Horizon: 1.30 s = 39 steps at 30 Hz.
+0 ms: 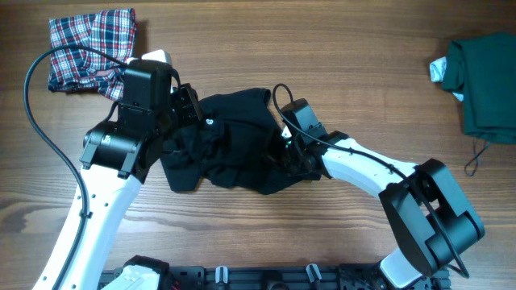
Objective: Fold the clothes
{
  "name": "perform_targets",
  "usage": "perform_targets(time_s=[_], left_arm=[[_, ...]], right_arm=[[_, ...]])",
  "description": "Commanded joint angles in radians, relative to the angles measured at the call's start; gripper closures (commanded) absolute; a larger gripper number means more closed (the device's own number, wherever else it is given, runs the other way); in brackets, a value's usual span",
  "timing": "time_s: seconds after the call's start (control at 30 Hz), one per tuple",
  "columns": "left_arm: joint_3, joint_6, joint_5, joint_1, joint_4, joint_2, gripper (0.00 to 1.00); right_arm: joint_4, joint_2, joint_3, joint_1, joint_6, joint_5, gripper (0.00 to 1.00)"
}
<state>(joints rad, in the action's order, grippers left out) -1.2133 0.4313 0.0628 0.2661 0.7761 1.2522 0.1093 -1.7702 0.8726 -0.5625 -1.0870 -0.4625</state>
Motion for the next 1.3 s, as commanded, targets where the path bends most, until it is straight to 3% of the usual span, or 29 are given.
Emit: perform_targets(time_s=[0.0,0.2,0.53,0.97,1.13,1.27], left_arm=[[-0.018,-0.005,0.010,-0.007,0.000,0.005,0.51],[-0.018,-0.005,0.010,-0.007,0.004,0.005,0.50],[-0.018,-0.005,0.010,-0.007,0.007,0.005,0.48],[-0.018,-0.005,0.005,-0.007,0.052,0.005,0.45],[-0.018,-0.088,-0.210,-0.006,0.082,0.005,0.31],[-0.017,-0.088,-0.231,-0.006,0.132,0.005,0.30]], right_arm=[[-0.031,0.009,-0.001,-0.002,0.062,0.010,0.96],[-0.027,0.172,0.103,0.077,0.253,0.018,0.96],[0.216,0.419,0.460,0.278,0.486,0.020,0.96],[0.357,0.420,0.816,0.360,0.581,0.064,0.96],[0.355,0.420,0.864,0.361,0.587,0.102,0.96],[0.356,0.420,0.940,0.361,0.591,0.120,0.96]])
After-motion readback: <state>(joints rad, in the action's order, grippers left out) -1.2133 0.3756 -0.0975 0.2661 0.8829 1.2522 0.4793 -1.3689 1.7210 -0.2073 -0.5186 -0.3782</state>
